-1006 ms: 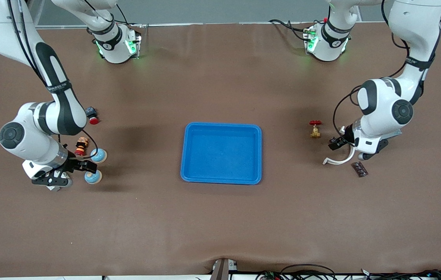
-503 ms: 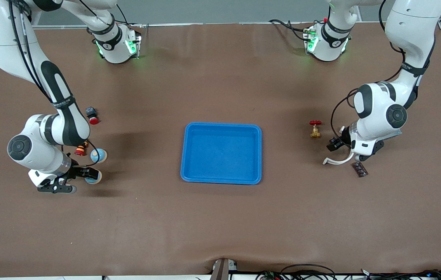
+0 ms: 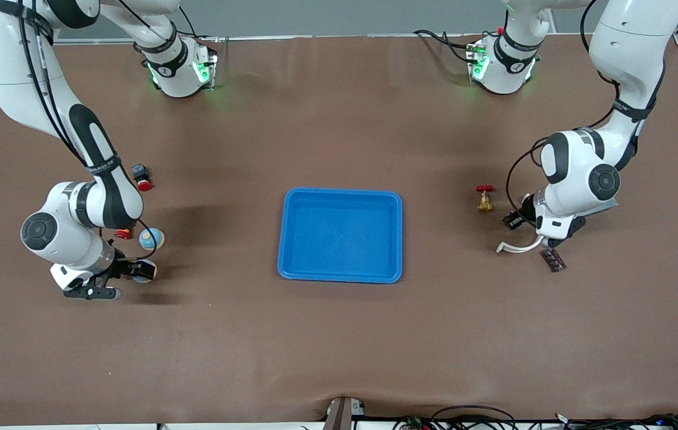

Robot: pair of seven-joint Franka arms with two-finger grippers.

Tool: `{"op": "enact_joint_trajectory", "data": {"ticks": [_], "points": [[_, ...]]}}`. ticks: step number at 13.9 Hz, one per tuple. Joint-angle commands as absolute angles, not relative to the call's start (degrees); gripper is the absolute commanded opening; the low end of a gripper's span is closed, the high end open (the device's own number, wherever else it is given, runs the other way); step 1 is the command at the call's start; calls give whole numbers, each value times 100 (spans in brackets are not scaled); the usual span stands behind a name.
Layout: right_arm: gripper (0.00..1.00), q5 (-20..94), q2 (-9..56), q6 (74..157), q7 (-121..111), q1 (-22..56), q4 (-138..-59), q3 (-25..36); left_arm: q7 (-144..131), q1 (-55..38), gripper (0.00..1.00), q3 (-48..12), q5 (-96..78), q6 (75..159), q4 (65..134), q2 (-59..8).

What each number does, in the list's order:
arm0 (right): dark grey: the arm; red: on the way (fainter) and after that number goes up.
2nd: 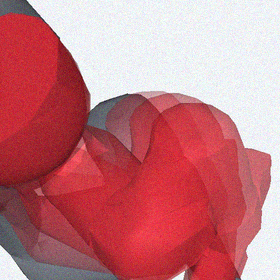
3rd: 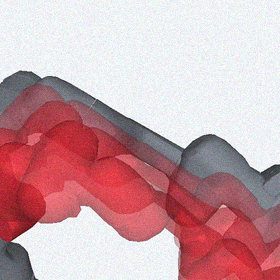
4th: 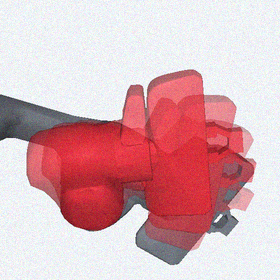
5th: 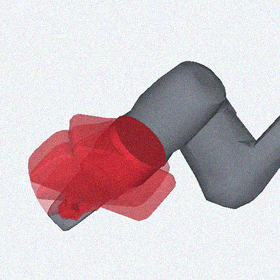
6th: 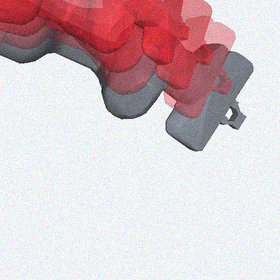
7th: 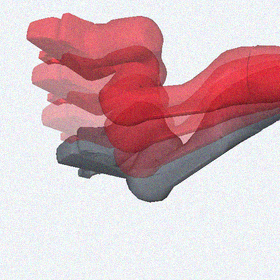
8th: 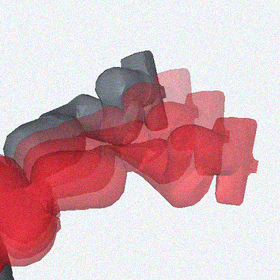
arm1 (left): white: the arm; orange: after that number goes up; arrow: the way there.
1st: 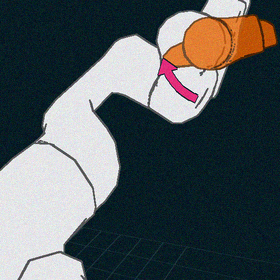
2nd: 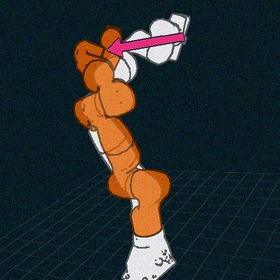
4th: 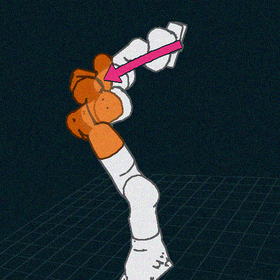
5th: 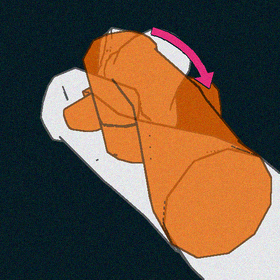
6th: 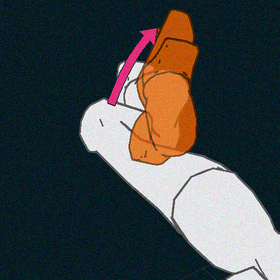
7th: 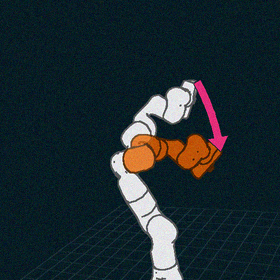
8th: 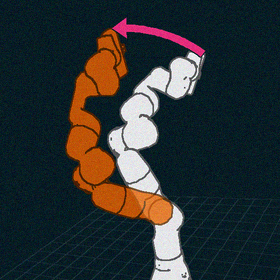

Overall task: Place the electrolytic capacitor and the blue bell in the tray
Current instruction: 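Grasp the bell with the right gripper while the left gripper grasps the capacitor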

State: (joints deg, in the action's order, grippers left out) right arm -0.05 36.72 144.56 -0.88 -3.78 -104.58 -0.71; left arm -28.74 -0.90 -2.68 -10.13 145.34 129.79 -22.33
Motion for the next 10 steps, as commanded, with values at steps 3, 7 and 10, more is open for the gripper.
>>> {"op": "enact_joint_trajectory", "data": {"ticks": [3, 7, 10], "points": [[100, -79, 3771, 14484, -132, -387, -10380, -105, -2883, -79, 0, -272, -940, 14363, 12824, -1856], [100, -79, 3823, 14537, -132, -387, -10424, -105, -3381, -97, 0, -491, -940, 12976, 11736, -1731], [50, -88, 3823, 14572, -332, -387, -10476, -105, -4189, -105, 0, -1000, -932, 12806, 11391, -1740]]}}
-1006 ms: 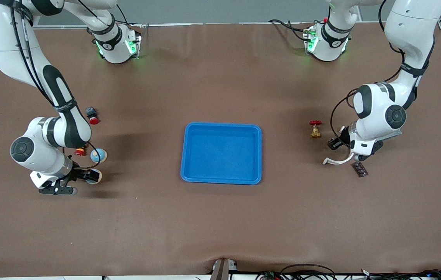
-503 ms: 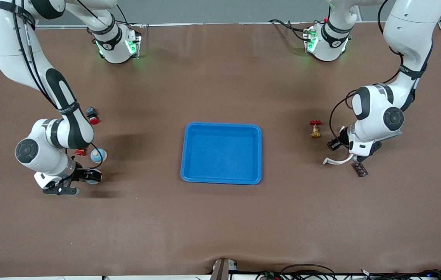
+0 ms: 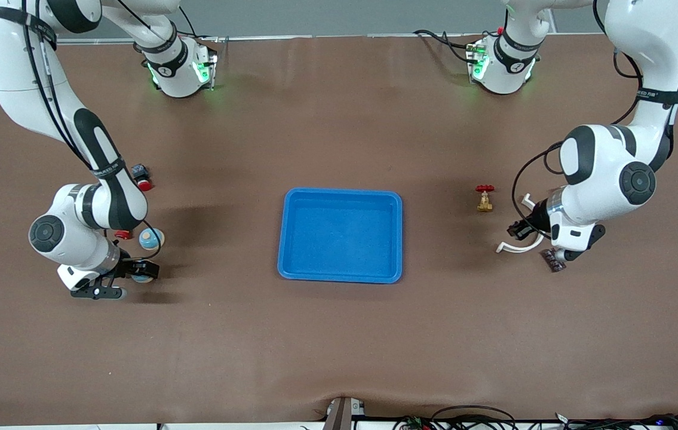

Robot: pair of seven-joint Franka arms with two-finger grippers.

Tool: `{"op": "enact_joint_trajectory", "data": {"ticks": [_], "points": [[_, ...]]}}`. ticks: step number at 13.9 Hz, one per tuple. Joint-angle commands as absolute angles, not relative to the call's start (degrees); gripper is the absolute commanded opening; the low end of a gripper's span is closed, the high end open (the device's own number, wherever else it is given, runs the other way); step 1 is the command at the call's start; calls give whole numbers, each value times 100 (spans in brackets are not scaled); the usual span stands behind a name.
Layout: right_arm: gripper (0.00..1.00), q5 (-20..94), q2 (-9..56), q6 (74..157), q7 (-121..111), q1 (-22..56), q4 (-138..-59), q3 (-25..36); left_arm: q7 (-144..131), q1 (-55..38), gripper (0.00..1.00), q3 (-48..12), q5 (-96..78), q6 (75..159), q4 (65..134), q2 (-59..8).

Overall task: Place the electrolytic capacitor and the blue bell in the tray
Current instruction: 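Grasp the bell with the right gripper while the left gripper grasps the capacitor, then carry the bell and brown capacitor into the blue tray with both grippers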

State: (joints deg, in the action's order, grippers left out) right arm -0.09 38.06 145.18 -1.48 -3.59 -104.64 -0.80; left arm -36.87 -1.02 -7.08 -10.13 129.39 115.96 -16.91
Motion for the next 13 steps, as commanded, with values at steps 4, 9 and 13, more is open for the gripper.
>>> {"op": "enact_joint_trajectory", "data": {"ticks": [4, 9, 13], "points": [[0, -70, 3753, 14476, -413, -308, -10450, -123, -5358, -850, 0, -1195, -853, 12814, 11276, -1828], [0, 0, 3481, 13625, 638, 236, -10100, -158, -7221, -1817, 0, -1187, -835, 12858, 10339, -2660], [0, 131, 3305, 13034, 2184, 982, -9914, -176, -8329, -2319, 0, -1178, -177, 12876, 9626, -3531]]}}
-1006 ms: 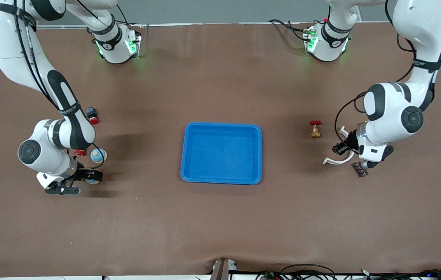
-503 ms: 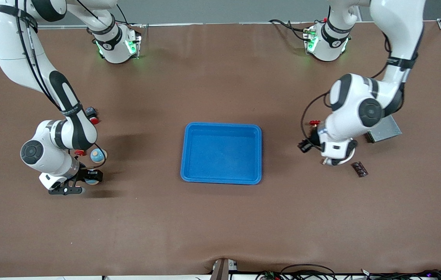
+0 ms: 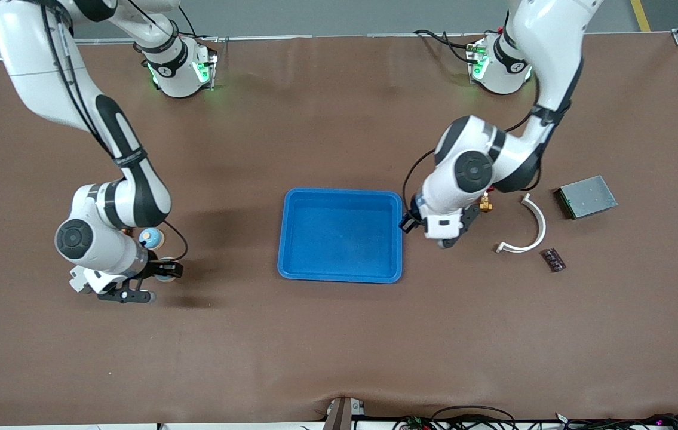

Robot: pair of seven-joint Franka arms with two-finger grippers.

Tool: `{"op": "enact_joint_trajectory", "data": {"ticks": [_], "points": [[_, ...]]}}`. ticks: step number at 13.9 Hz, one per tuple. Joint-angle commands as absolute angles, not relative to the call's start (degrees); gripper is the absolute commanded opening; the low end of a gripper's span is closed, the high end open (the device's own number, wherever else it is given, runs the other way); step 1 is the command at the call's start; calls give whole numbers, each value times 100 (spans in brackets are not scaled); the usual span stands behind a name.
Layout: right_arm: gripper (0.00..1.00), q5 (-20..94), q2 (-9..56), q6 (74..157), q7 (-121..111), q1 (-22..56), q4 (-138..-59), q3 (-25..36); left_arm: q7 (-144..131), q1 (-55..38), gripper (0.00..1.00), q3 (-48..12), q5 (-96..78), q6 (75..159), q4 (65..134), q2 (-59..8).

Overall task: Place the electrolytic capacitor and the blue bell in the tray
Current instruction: 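Carry the bell and brown capacitor into the blue tray with both grippers, then open both grippers to drop the bell and capacitor into the tray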

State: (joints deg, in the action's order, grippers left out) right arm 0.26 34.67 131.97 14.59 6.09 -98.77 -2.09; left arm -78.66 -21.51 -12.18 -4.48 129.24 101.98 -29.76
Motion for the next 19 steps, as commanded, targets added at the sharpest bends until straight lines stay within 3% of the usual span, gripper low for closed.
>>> {"op": "enact_joint_trajectory", "data": {"ticks": [1, 7, 12, 13, 15, 19], "points": [[0, 158, 3279, 13043, 2676, 1228, -9923, -176, -8541, -2433, 0, -1160, -106, 12876, 9502, -3672], [0, 431, 3331, 13693, 5314, 2766, -9871, -176, -9219, -2777, 0, -1160, -79, 12920, 9114, -4096], [0, 343, 3848, 13614, 6634, 3471, -9159, -158, -9562, -2900, 0, -1151, -79, 12911, 9184, -4228], [0, 325, 3945, 13614, 6697, 3515, -9062, -141, -9562, -2900, 27, -1143, -70, 12885, 9211, -4219], [0, 221, 4112, 13623, 6706, 3507, -8957, -123, -9562, -2874, 100, -1134, 43, 12841, 9228, -4219], [0, -157, 4525, 13658, 6715, 3428, -8737, -70, -9510, -2760, 100, -1003, 377, 12316, 9106, -3851]]}}
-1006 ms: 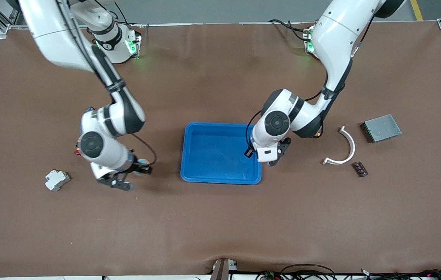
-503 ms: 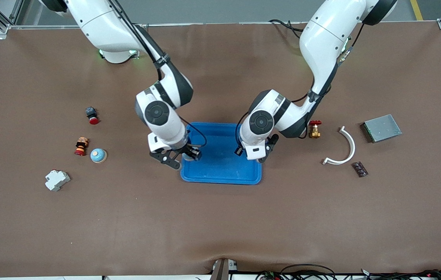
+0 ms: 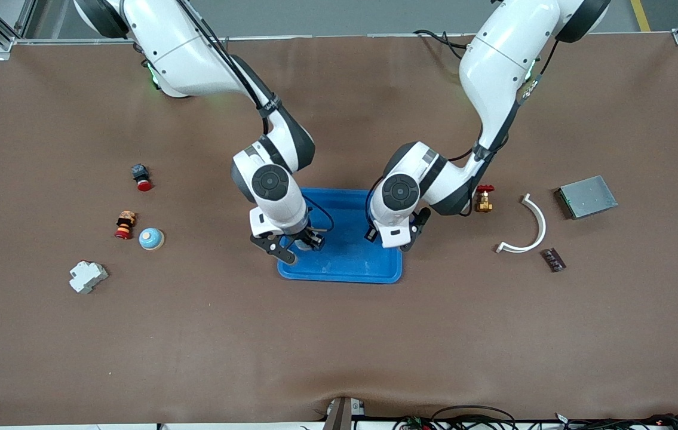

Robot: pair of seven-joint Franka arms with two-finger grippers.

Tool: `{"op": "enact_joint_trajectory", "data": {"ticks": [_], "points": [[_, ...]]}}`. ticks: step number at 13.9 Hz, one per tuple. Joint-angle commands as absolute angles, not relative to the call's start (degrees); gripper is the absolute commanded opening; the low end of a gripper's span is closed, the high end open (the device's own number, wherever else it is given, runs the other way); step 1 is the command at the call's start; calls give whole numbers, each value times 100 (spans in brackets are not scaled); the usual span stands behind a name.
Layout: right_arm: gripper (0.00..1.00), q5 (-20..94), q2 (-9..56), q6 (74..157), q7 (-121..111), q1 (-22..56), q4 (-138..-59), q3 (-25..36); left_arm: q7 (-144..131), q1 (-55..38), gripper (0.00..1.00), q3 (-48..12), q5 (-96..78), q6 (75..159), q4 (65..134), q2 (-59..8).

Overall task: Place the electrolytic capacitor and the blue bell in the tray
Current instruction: 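Open both grippers to drop the bell and capacitor into the tray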

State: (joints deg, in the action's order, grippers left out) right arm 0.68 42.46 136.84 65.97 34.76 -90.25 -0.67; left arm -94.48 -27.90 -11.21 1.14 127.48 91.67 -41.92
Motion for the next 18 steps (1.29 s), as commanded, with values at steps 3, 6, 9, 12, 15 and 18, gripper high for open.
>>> {"op": "enact_joint_trajectory", "data": {"ticks": [3, 6, 9, 12, 15, 18], "points": [[0, -167, 4649, 13650, 6732, 3419, -8579, -79, -9501, -2611, 100, -765, 720, 12016, 9123, -3403], [0, -167, 4868, 13632, 6732, 3401, -8315, -70, -8915, -1963, 100, -712, 1195, 11349, 9175, -3103], [24, -167, 5010, 13667, 6733, 3445, -8227, 70, -7607, -1110, 100, -756, 1169, 11197, 9211, -3050], [100, -185, 5027, 13667, 6715, 3454, -8227, 88, -6263, -363, 100, -747, 1169, 11223, 9263, -3146], [100, -185, 4992, 13545, 6697, 3542, -8131, 70, -5268, 253, 100, -756, 1134, 11294, 9273, -3339], [100, -79, 4940, 12659, 6837, 3708, -7666, 44, -4852, 465, 95, -747, 1160, 11652, 9237, -3725]]}}
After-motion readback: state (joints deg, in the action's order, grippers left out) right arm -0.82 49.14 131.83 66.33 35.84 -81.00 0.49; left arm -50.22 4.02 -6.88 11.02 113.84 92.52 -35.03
